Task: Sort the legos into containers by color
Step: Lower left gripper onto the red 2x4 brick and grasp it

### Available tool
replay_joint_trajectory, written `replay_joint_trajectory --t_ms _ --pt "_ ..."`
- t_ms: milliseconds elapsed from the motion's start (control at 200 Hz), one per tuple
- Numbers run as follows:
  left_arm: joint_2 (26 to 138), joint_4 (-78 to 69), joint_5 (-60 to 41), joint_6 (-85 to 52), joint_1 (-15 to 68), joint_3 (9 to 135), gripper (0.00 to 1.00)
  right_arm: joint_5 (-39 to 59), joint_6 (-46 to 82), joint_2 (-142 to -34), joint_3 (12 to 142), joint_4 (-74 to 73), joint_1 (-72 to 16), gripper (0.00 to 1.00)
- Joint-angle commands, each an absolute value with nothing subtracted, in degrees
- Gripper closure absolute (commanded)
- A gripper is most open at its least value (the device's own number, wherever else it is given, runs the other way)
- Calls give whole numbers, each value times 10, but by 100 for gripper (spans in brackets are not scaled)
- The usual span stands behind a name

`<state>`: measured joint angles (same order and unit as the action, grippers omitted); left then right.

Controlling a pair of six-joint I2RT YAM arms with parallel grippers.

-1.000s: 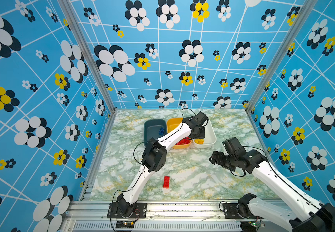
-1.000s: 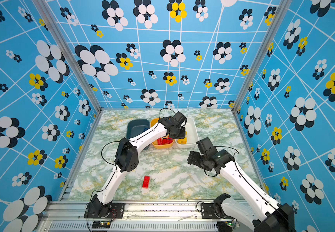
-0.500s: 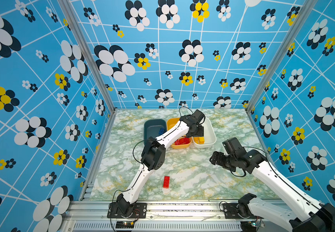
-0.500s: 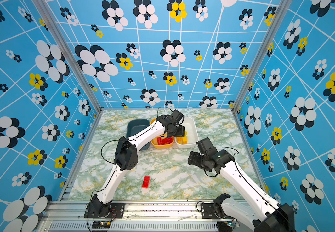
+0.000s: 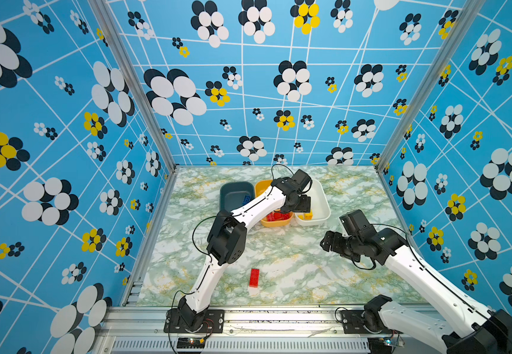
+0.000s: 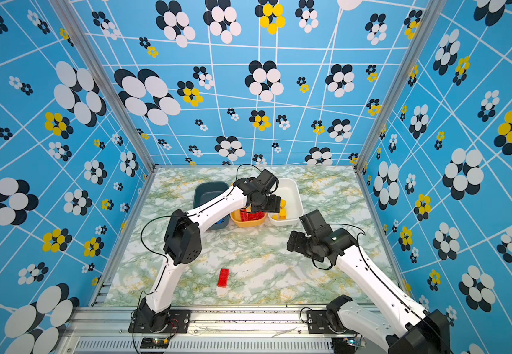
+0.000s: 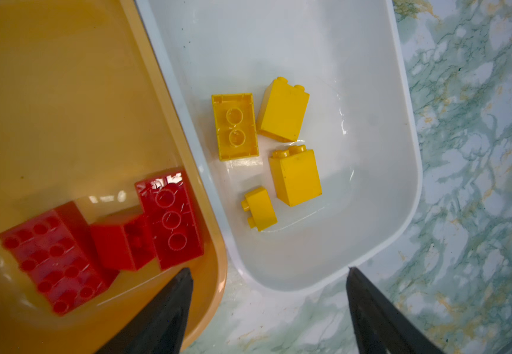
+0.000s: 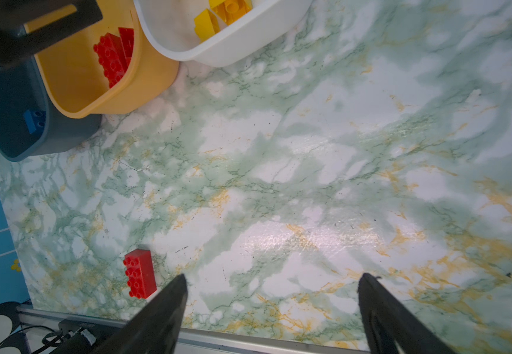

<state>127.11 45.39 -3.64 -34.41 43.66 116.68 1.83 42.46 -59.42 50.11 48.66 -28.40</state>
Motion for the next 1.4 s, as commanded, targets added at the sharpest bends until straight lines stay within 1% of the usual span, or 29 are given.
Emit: replay_joint_trajectory --t_ms 0,210,670,935,1099,1399 --pt "1198 426 -35 -332 443 1091 19 11 431 -599 493 482 -281 12" --pt "1093 416 -25 -325 445 935 18 18 427 -611 491 471 -281 11" --pt "926 444 6 -324 450 687 20 32 416 -641 499 454 -281 11" --pt "871 454 7 -340 477 591 21 38 414 -649 499 450 -281 11" --pt "841 452 8 -373 492 540 22 40 414 -652 498 447 -281 11" --pt "844 431 -11 -408 520 495 30 45 415 -656 498 441 -281 11"
